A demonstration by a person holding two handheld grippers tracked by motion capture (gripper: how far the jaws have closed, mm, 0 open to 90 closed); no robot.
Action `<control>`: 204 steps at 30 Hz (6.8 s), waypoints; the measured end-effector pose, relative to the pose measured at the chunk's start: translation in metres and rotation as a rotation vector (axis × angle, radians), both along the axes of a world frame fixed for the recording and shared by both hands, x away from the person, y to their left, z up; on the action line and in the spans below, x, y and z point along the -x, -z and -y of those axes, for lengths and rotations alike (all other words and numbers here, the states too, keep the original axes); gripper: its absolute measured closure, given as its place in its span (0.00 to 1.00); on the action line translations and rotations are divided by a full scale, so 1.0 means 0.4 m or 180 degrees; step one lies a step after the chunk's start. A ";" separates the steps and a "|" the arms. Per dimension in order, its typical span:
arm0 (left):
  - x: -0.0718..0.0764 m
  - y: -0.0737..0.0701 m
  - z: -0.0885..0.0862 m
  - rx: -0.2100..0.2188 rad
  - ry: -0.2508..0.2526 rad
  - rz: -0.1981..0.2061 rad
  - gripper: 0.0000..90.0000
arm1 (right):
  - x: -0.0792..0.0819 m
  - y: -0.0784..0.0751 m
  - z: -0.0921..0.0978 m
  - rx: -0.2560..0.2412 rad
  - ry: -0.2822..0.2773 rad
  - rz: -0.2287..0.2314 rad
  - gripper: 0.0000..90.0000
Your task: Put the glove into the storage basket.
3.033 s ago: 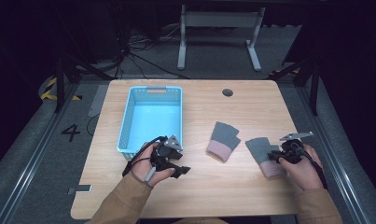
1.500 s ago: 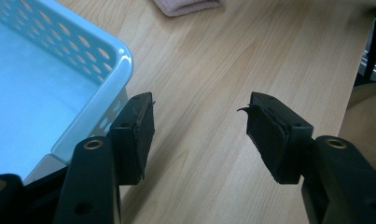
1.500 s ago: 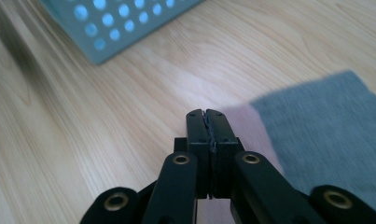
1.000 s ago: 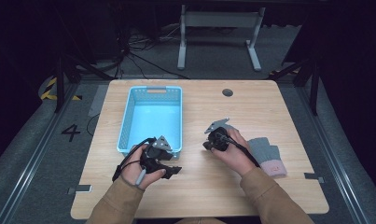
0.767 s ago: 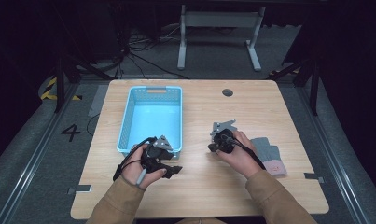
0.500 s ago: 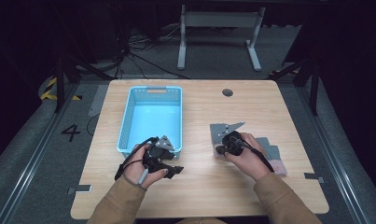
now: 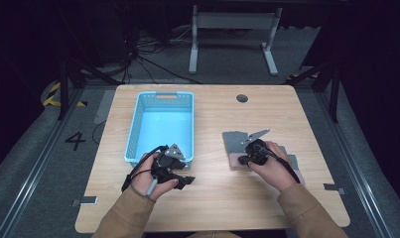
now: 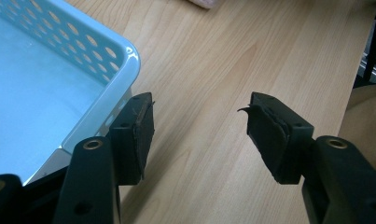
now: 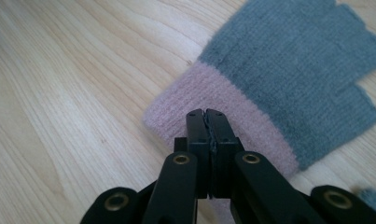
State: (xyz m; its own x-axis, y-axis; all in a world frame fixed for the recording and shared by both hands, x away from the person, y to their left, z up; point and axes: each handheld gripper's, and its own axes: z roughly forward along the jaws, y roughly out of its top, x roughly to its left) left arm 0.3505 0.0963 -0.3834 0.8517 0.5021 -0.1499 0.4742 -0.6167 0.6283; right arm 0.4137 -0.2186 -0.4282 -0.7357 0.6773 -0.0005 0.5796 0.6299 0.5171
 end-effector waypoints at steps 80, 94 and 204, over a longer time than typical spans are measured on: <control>-0.007 0.005 0.009 0.0023 0.0064 -0.0038 0.47 | 0.108 0.003 -0.024 -0.0096 -0.0823 0.0063 0.86; -0.019 0.003 0.030 0.0068 0.0195 -0.0068 0.49 | 0.203 -0.010 -0.034 -0.0343 -0.0949 -0.0275 0.97; -0.008 0.002 0.031 0.0036 0.0191 -0.0077 0.48 | 0.108 -0.092 0.260 -0.0159 0.1185 0.0100 0.91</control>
